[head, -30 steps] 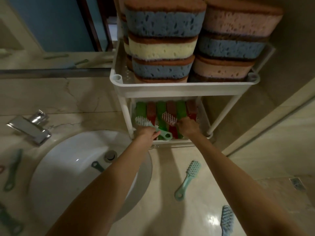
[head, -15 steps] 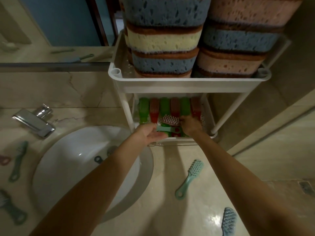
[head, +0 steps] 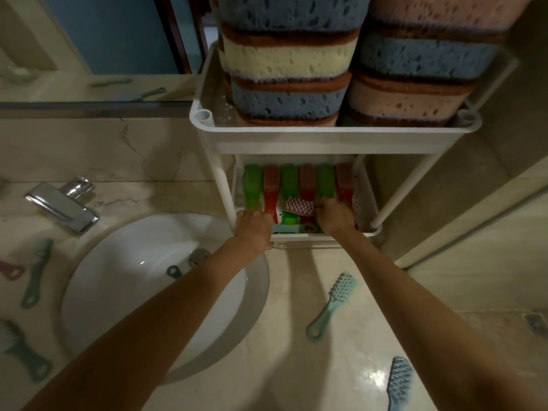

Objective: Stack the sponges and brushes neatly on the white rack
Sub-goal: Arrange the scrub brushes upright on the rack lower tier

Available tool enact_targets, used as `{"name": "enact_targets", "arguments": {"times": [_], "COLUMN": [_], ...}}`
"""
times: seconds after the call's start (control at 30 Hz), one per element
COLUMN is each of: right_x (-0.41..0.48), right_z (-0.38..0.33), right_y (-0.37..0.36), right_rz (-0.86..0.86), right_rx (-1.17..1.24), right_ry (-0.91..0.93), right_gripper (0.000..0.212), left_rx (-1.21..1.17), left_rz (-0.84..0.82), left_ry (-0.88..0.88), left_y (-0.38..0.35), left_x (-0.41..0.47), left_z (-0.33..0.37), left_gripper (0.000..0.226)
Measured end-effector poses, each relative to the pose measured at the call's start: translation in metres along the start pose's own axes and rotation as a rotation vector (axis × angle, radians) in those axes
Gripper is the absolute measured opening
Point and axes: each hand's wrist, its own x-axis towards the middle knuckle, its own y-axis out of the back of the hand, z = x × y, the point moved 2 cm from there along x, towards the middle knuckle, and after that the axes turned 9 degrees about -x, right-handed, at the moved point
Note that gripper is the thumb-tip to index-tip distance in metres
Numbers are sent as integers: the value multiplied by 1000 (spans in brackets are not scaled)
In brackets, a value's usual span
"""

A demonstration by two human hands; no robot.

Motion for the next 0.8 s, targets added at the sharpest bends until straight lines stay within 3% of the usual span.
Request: {"name": "enact_targets", "arguments": {"times": [0.2,0.4,0.8], "right_x": [3,9,12], "right_z": [-21,-44,-72], "right_y": [-9,-16,-30], "right_rz": [-9,-24,-28], "right_rx": [72,97,219], "right_ry": [46,117,281], "right_gripper": [27,24,17], "left_rx": [-97,-345,-507], "left_rz": [-67,114,195], "left_ry": [1,47,-85], "left_y": [4,10,-1], "left_x": [-12,-22,-41], "left_z": [0,-10,-23], "left_gripper": [31,30,59]}}
